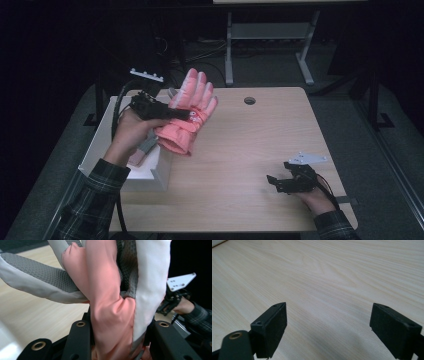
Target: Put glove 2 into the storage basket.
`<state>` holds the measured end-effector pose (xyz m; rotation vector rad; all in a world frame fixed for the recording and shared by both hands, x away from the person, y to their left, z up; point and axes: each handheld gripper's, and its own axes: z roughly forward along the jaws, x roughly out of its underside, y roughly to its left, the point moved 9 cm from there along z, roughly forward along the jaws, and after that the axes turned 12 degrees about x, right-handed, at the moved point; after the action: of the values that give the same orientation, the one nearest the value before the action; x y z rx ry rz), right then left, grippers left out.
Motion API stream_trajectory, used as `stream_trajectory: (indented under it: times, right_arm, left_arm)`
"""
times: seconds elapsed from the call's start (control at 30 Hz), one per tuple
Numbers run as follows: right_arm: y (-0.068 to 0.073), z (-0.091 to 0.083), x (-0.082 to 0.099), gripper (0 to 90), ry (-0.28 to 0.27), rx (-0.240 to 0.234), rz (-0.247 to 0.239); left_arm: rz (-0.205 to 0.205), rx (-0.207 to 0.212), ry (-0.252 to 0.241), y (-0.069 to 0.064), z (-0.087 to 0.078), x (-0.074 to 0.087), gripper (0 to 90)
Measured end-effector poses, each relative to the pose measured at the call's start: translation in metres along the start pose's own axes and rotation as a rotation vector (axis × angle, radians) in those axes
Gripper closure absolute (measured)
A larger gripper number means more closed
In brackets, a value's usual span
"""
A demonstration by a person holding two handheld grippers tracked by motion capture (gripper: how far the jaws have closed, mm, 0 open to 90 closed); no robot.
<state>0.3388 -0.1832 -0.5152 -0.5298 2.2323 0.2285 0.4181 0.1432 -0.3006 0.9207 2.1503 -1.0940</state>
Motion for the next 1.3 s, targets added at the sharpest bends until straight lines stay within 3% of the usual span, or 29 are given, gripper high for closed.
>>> stream_trajectory:
  times: [0.03,0.27,0.43,0.6,0.83,0.9,1.1,1.3]
  right_arm:
    - [0.0,0.0,0.0,13.9,0.001,0.0,-0.003]
    - [0.0,0.001,0.001,13.8,0.006,0.002,0.006]
    - [0.0,0.001,0.001,13.8,0.009,0.003,0.005]
    - [-0.001,0.001,0.001,13.8,0.008,0.005,0.004]
    - [-0.003,0.002,0.002,13.9,0.004,-0.001,0.0]
    - [-0.002,0.002,0.002,13.9,0.005,-0.005,0.003]
    - [0.0,0.001,0.001,13.8,0.009,-0.004,0.005]
    - [0.0,0.001,0.001,13.9,0.008,-0.001,-0.003]
  left_arm:
    - [-0.01,-0.021,-0.01,0.008,-0.012,0.0,63.6]
    - [-0.058,-0.075,-0.06,0.036,-0.051,0.007,63.6]
    - [-0.086,-0.12,-0.062,0.056,-0.067,0.017,63.5]
    - [-0.158,-0.179,-0.058,0.088,-0.08,0.039,63.5]
    - [-0.222,-0.223,-0.025,0.116,-0.074,0.066,63.3]
    - [-0.254,-0.216,-0.007,0.125,-0.065,0.078,63.3]
    - [-0.282,-0.228,0.074,0.14,-0.041,0.101,62.7]
    - [-0.327,-0.209,0.081,0.152,-0.025,0.12,62.0]
